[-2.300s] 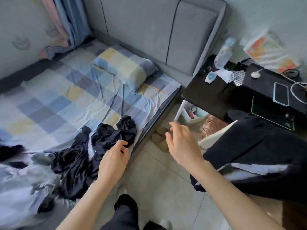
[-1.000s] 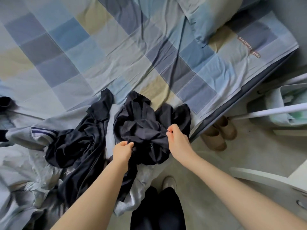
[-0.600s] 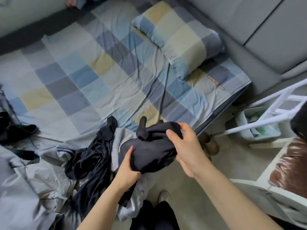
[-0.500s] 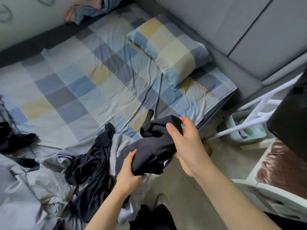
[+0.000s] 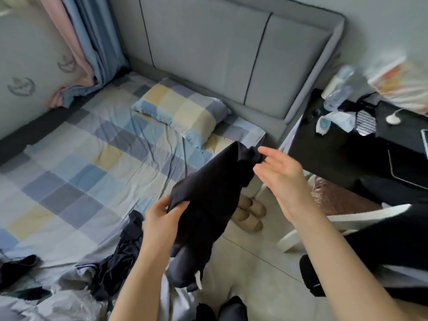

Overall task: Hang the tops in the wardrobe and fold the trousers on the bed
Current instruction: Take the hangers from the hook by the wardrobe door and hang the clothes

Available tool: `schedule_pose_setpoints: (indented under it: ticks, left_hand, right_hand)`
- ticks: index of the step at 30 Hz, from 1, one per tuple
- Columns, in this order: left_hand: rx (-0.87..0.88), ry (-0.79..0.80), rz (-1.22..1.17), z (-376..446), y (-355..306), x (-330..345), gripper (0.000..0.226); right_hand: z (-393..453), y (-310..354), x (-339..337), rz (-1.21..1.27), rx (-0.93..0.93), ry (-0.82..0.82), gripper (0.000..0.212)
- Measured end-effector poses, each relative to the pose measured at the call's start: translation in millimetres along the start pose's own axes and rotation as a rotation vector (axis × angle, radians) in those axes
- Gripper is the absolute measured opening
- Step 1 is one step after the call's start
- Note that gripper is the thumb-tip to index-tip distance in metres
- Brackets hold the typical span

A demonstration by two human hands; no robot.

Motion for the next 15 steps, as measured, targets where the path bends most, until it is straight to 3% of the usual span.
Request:
schedule_pose_setpoints:
  ticks: [5, 8, 10, 11, 13, 15]
  left_hand:
    - [-0.025, 0.137, -0.173, -26, -51, 45, 0.018]
    - [-0.005, 0.238, -0.221, -38, -74, 76, 0.021]
    - [0.035, 0.305, -0.206, -49, -86, 98, 0.019]
    - [0.049, 0.341, -0.199, -58, -91, 112, 0.02]
    - [0.065, 0.399, -0.2, -70, -96, 130, 0.021]
    - [0.105, 0.473, -0.196, -89, -104, 153, 0.022]
  right_hand:
    - [-60, -32, -27, -0.24, 0.036, 0.025, 0.038]
    - [-92, -45, -38, -0.269, 0.094, 0.085, 0.029]
    - [-109, -46, -52, -0.226, 0.099, 0.038, 0.019]
    - [-119, -44, -65, -0.204, 0.097, -0.008, 0.02]
    - [-131, -41, -81, -0.164, 0.11, -0.032, 0.043]
    - [-144, -39, -103, -0.283, 0.136, -0.037, 0.055]
Point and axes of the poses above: each hand's wrist, its own z-axis towards the middle knuckle, its own x-axis out of the palm, y = z × x, the point moved 4 cm from there along z, towards the middle knuckle
